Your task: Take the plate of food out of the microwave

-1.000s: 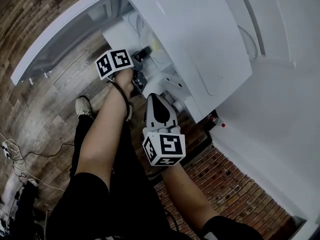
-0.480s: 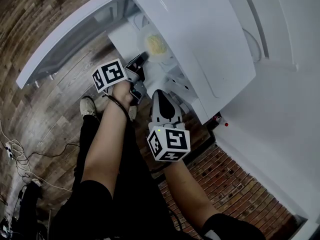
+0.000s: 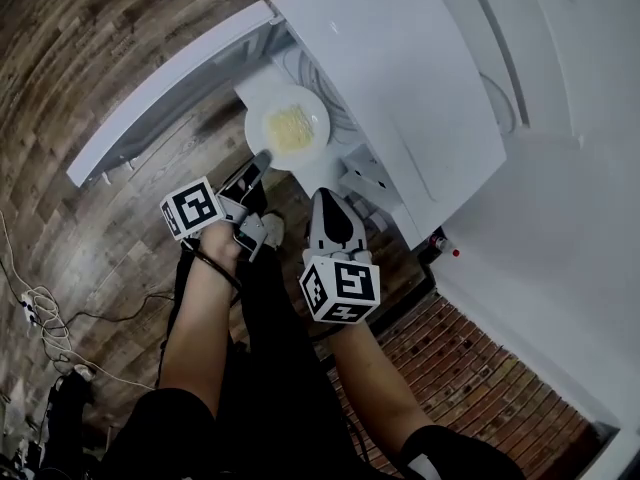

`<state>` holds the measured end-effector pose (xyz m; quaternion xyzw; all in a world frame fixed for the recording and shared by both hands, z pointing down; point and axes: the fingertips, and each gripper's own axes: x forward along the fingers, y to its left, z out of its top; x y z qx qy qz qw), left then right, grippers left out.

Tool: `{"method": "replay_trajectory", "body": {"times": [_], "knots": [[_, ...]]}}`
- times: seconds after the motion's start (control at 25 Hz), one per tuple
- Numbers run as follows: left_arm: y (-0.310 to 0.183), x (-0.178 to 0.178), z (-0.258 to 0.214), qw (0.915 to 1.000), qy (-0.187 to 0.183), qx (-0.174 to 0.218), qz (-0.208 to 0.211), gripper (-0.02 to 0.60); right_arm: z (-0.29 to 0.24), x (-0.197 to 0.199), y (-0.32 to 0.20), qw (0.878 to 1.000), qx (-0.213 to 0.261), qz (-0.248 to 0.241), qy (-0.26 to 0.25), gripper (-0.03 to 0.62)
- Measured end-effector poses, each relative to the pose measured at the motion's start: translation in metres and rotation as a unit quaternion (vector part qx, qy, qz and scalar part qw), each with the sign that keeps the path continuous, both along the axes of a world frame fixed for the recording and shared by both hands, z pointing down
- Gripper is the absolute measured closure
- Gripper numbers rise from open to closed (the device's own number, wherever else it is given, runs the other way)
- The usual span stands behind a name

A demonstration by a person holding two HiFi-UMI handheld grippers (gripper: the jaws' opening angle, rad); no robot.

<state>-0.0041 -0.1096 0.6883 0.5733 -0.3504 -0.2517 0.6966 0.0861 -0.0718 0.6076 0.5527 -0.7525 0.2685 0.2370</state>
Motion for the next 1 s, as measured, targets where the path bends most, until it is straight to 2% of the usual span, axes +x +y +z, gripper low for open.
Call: {"method": "replay_trajectory", "body": {"times": [0.08,0.16,0.44,0.56,0.72,0.88,1.0], "knots": [[0.012,-0.013,-0.016,0.9998,0.019,-0.009,-0.003,0.566,-0.009,-0.005,-0.001,1.0,0.006,0.013,0.001,0.581],[0.023,-0.022,-0.033,0.9996,0.023,-0.017,0.003,0.566,-0.023,-0.007,-0.003,1.0,0.013,0.029,0.002,0.58],[0.039,-0.042,-0.131,0.9992,0.01,-0.033,0.022,0.566,-0.132,0.003,-0.015,0.995,0.062,0.078,-0.001,0.582],[0.035,-0.043,-0.19,0.999,-0.002,-0.02,0.039,0.566,-0.188,0.007,-0.025,0.992,0.095,0.087,0.0,0.581],[0.021,-0.042,-0.271,0.9993,0.027,0.003,0.028,0.566,-0.25,0.012,-0.032,0.987,0.129,0.1,-0.004,0.581],[0.009,-0.038,-0.334,0.999,0.01,0.024,0.036,0.566,-0.306,0.01,-0.038,0.982,0.155,0.11,-0.022,0.581],[-0.003,-0.032,-0.375,0.9985,0.003,0.038,0.038,0.566,-0.349,0.015,-0.045,0.973,0.184,0.127,-0.048,0.581]]}}
